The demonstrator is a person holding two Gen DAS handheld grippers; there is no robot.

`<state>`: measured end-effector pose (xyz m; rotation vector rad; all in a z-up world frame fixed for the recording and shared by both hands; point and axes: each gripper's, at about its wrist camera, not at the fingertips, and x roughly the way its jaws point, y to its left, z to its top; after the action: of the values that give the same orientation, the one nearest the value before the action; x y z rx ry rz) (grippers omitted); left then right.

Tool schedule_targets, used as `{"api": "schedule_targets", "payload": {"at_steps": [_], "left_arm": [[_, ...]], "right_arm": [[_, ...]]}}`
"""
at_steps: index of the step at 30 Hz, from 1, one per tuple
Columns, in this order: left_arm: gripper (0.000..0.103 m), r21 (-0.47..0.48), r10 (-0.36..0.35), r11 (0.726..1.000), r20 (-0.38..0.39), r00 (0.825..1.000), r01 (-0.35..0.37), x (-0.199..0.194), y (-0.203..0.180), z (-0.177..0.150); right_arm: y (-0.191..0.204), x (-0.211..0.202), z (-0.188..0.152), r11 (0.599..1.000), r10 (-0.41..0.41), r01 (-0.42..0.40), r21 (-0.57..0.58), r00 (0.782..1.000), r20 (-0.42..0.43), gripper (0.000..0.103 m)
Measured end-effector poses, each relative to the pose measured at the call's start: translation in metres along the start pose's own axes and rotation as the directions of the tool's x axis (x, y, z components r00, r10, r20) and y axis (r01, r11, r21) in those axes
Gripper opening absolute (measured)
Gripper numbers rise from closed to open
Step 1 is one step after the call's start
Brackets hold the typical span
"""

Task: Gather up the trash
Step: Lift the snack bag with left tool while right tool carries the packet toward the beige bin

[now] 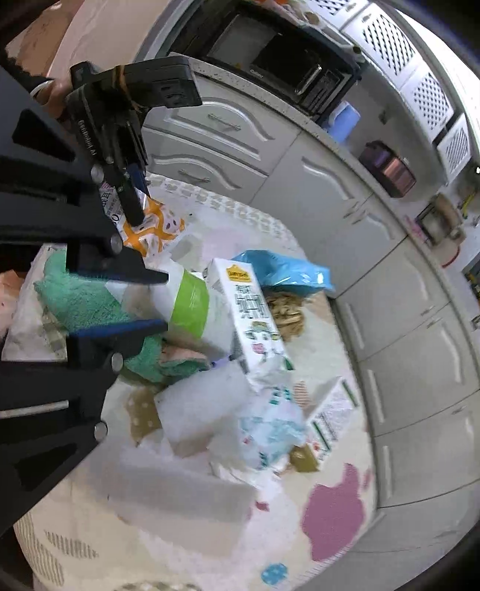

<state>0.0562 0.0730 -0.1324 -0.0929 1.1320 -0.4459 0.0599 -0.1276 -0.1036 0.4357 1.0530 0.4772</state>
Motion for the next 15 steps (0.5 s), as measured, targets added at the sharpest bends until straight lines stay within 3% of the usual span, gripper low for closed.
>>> {"api": "schedule_targets", "payload": {"at_steps": [1, 5, 6, 8, 12, 15], "left_arm": [[0.041, -0.003, 0.003, 1.0, -0.009, 1.0, -0.003, 0.003, 0.001, -0.001], [0.051, -0.049, -0.036, 0.998, -0.007, 0.999, 0.035, 0.011, 0.008, -0.002], [0.051, -0.062, -0.045, 0.997, -0.007, 0.999, 0.044, 0.013, 0.011, -0.002], [0.05, -0.067, -0.058, 0.996, -0.011, 0.998, 0.057, 0.017, 0.011, -0.004], [0.017, -0.044, -0.065, 0.997, 0.006, 0.998, 0.065, 0.009, 0.01, -0.006], [0.008, -0.051, -0.063, 0.997, 0.037, 0.997, 0.065, -0.003, 0.01, -0.003]], "right_arm": [[-0.001, 0.003, 0.001, 1.0, 0.003, -0.003, 0.011, 1.0, -0.005, 0.04], [0.003, 0.015, 0.008, 1.0, 0.009, -0.009, -0.005, 1.0, -0.01, 0.04], [0.006, 0.019, 0.009, 1.0, 0.006, -0.006, -0.025, 1.0, -0.014, 0.037], [0.01, 0.02, 0.008, 0.998, -0.006, 0.005, -0.055, 1.0, -0.005, 0.019], [0.017, 0.009, 0.007, 0.995, 0.01, -0.007, -0.104, 0.999, 0.035, 0.014], [0.017, -0.008, 0.006, 0.993, 0.031, -0.023, -0.117, 0.997, 0.071, 0.013]]}}
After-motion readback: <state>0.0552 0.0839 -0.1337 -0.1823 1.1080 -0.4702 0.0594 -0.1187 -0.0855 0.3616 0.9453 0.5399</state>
